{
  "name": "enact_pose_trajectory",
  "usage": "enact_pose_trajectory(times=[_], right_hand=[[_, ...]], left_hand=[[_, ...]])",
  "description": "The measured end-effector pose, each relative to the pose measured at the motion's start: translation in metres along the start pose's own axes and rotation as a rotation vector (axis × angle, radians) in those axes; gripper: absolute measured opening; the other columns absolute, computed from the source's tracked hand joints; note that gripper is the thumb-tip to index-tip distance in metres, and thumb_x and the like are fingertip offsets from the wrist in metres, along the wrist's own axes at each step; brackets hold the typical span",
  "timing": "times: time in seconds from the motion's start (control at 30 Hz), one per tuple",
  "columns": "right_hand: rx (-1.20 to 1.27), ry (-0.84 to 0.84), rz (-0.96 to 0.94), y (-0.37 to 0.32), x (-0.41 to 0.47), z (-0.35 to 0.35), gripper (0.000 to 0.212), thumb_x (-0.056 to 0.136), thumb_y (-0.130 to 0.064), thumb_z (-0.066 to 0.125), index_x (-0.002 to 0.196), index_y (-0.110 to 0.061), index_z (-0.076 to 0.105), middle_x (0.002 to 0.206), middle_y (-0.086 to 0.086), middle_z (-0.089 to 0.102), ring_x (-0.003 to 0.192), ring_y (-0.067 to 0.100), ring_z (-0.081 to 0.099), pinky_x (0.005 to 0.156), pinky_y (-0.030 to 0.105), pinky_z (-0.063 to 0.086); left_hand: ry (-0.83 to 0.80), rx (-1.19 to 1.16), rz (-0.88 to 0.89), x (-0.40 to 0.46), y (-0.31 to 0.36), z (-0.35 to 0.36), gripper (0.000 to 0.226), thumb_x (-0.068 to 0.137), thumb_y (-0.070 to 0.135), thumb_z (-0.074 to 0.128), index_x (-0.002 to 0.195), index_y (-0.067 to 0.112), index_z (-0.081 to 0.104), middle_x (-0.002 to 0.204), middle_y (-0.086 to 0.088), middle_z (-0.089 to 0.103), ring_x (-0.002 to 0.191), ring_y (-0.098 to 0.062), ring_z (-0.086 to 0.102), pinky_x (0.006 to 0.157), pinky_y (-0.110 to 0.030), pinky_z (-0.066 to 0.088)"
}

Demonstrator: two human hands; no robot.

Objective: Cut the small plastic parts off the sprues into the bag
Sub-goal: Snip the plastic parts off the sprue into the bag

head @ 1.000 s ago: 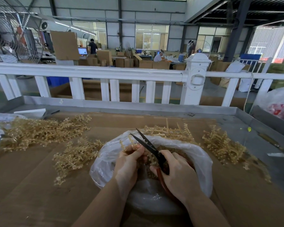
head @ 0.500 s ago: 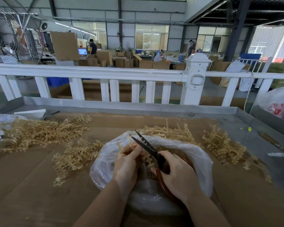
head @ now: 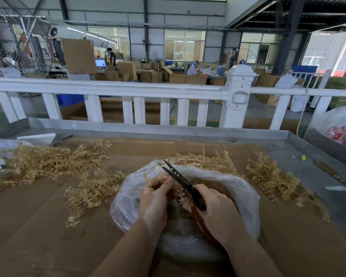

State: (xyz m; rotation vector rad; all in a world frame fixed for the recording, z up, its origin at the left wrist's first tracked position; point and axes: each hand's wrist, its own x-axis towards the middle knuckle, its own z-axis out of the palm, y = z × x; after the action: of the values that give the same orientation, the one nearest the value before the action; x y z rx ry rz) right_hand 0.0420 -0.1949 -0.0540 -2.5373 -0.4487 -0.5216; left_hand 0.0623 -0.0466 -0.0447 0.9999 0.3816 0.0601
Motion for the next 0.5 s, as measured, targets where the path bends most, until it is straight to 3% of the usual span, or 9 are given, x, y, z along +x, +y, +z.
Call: enact_pose_trajectory(times=[0.17, 0.27, 0.4, 0.5], right_hand=[[-0.024, 0.002, -0.011, 0.0005, 0.0011, 0.0002, 0.042, 0.088, -0.05, 0.058, 0.124, -0.03, 0.053, 0.103, -0.009, 0.067, 0.095, 0.008, 0.062, 0.083, 0.022, 0.051], [-0.043, 0.02, -0.014, 0.0003, 0.0004, -0.0005, 0.042, 0.087, -0.05, 0.06, 0.123, -0.029, 0.055, 0.101, -0.009, 0.068, 0.093, 0.008, 0.063, 0.079, 0.019, 0.047], [-0.058, 0.037, -0.013, -0.0022, -0.0018, -0.0022, 0.043, 0.085, -0.055, 0.057, 0.12, -0.031, 0.057, 0.098, -0.01, 0.067, 0.092, 0.006, 0.061, 0.073, 0.013, 0.038], [-0.064, 0.031, -0.011, -0.0037, -0.0021, -0.0033, 0.043, 0.085, -0.055, 0.056, 0.121, -0.031, 0.056, 0.099, -0.01, 0.066, 0.094, 0.007, 0.059, 0.077, 0.014, 0.04]], left_hand=[[-0.006, 0.0, 0.014, 0.0005, -0.0021, -0.0016, 0.047, 0.071, 0.018, 0.082, 0.11, 0.007, 0.058, 0.091, -0.018, 0.073, 0.082, -0.03, 0.072, 0.068, -0.038, 0.057], [-0.007, 0.021, 0.022, 0.0012, -0.0035, -0.0025, 0.049, 0.071, 0.02, 0.082, 0.111, 0.01, 0.056, 0.096, -0.019, 0.072, 0.087, -0.033, 0.071, 0.08, -0.047, 0.057], [-0.014, 0.007, 0.058, 0.002, -0.0031, -0.0014, 0.041, 0.076, 0.013, 0.077, 0.111, 0.004, 0.058, 0.094, -0.021, 0.072, 0.089, -0.034, 0.07, 0.086, -0.05, 0.055], [-0.023, 0.007, 0.07, 0.0029, -0.0034, -0.0017, 0.033, 0.078, 0.01, 0.075, 0.106, 0.002, 0.06, 0.092, -0.022, 0.071, 0.089, -0.035, 0.07, 0.086, -0.048, 0.055]])
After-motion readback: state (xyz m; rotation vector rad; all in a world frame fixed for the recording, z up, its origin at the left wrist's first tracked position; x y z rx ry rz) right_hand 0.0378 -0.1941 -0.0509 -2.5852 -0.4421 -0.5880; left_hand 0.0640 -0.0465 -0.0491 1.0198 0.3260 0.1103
